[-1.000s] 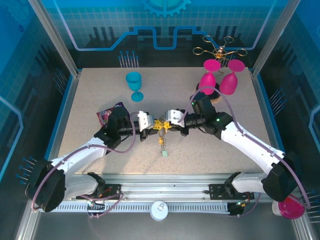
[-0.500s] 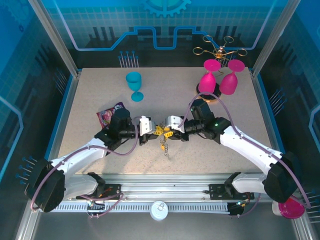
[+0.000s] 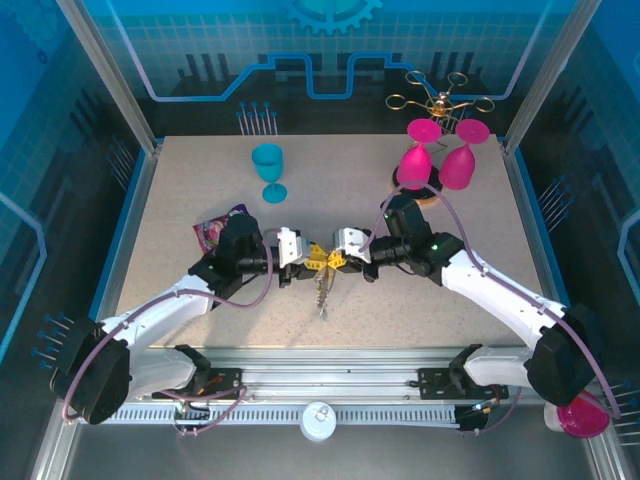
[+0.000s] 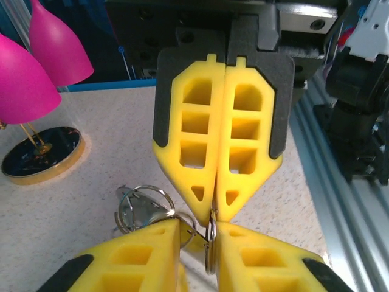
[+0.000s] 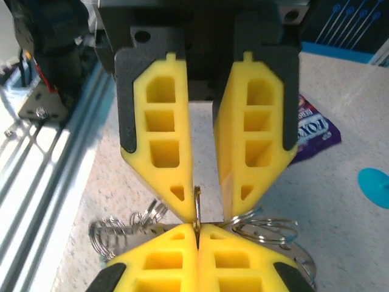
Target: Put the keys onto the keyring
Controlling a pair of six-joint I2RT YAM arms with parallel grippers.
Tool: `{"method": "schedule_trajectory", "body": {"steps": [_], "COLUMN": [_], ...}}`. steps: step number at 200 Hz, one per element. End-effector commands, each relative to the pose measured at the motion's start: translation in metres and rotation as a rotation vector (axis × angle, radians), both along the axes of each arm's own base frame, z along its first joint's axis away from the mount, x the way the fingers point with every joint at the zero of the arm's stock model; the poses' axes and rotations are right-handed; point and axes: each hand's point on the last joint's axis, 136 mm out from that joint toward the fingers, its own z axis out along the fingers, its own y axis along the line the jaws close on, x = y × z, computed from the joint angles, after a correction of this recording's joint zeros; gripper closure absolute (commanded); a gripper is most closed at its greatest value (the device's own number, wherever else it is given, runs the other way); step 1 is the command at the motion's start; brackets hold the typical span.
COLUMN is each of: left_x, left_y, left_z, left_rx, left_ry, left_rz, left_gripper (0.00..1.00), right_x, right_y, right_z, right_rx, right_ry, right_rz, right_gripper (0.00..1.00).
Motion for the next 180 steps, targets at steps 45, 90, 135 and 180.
{"method": "schedule_trajectory", "body": {"steps": [45,90,135,180], "left_x": [-0.003,-0.017,-0.024,-0.021], "left_y": [-0.006,-0.008,-0.009,-0.008], "left_z": [-0.006,0.017,0.035,0.04], "left_rx": [0.126,-0.052,-0.161,-0.201], "left_ry": [-0.029,-0.106,-0.117,-0.103], "left_rz": [-0.072,-0.11,-0.13,-0.109], "left_gripper": [1.0,1.0,1.0,1.0], "right_x": [-0.002,0.004,0.006,0.013], "right_y": [0.011,0.009,0.007,-0.003], "right_z": [0.01,0.021,0.011,0.014], "right_rx": [-0.121,0.169,0.225,0.204], "right_ry": [-0.067,0.026,0.077,0.062], "right_rz": [0.037,-0.013,-0.019,-0.045], "right_gripper": [1.0,0.8,0.85,1.0]}}
